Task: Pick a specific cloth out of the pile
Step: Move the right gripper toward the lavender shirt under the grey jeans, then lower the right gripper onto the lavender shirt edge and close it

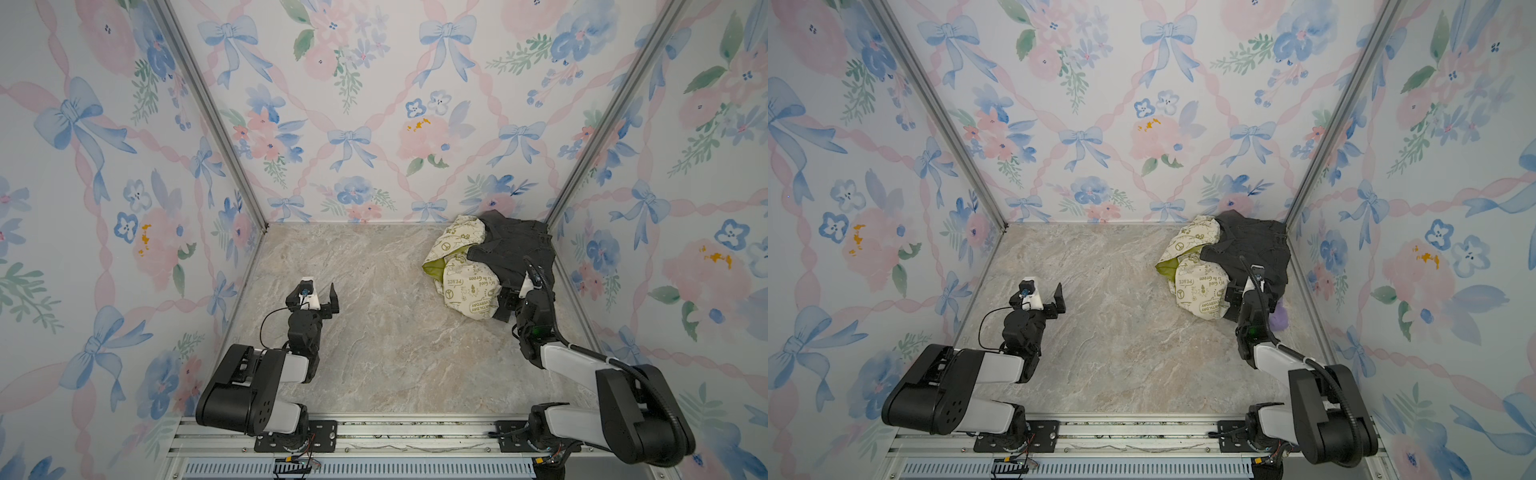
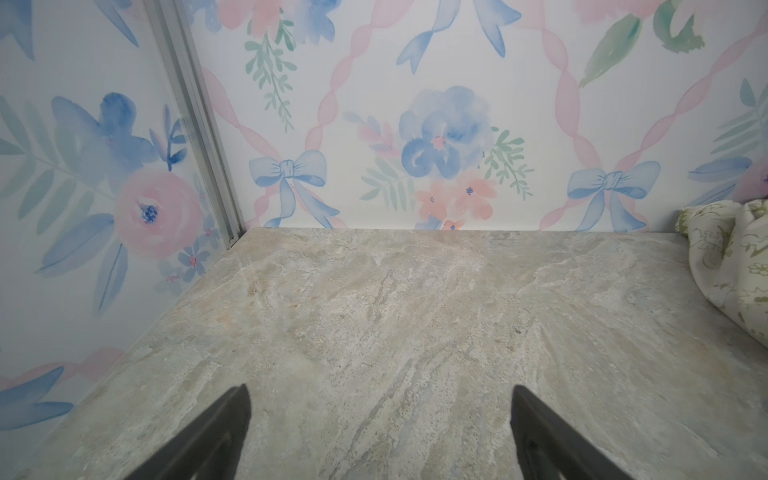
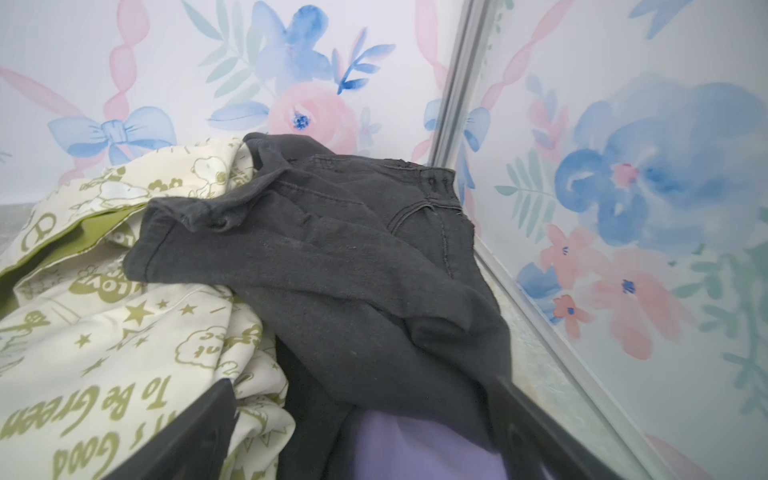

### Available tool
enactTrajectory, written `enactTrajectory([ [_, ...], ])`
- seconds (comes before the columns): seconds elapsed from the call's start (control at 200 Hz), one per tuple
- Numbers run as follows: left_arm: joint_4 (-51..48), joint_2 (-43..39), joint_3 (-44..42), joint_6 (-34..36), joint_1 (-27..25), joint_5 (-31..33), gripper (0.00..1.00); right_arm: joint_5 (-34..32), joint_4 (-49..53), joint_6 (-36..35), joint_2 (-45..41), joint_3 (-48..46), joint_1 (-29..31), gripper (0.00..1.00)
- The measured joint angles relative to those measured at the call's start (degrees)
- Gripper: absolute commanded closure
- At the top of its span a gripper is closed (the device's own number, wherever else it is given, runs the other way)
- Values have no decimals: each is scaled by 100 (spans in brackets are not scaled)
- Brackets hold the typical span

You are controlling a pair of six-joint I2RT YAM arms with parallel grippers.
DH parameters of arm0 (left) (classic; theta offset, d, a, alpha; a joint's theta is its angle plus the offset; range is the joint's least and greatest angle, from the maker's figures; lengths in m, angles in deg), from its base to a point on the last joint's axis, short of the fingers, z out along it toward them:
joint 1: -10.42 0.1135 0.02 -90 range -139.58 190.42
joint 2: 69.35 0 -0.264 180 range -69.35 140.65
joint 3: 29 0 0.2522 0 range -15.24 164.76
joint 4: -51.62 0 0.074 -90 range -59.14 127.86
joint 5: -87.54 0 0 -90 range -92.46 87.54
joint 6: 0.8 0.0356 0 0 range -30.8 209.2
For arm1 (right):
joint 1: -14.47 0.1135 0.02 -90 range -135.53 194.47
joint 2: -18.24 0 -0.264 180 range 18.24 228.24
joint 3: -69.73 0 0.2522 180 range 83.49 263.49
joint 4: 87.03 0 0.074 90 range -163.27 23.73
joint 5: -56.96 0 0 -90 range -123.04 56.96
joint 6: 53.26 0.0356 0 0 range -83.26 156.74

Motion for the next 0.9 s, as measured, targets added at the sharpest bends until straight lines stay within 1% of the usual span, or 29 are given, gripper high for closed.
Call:
enactTrajectory([
  [0.055,-234,-328,0,-11,-2,125,2,-140,669,140,-361,275,-42,3],
  [0.15,-614,-815,-2,-50,-2,254,2,-299,1515,378,-758,695,-105,3],
  [0.27,-1132,-1340,-7,-177,-2,372,2,-396,2245,544,-1215,763,-144,3],
  [0.37,-1589,-1711,-9,-509,0,584,2,-444,2844,748,-1578,778,-284,3],
  [0.45,-1961,-1967,-9,-846,33,765,2,-525,3620,1130,-1792,964,-581,3],
  [0.53,-2295,-2153,-7,-1311,122,962,2,-501,4441,1582,-1786,1392,-1082,3],
  [0.6,-2583,-2256,-7,-1705,212,1078,2,-407,4951,1847,-1718,1722,-1567,3],
  [0.69,-2833,-2323,-7,-1891,267,990,2,-103,5412,1976,-1537,2002,-2087,3],
  [0.75,-2920,-2328,-7,-1930,271,876,2,90,5569,2000,-1427,2026,-2212,3],
  [0.9,-3117,-2306,4,-1943,271,518,2,706,5847,2168,-1104,2035,-2258,3],
])
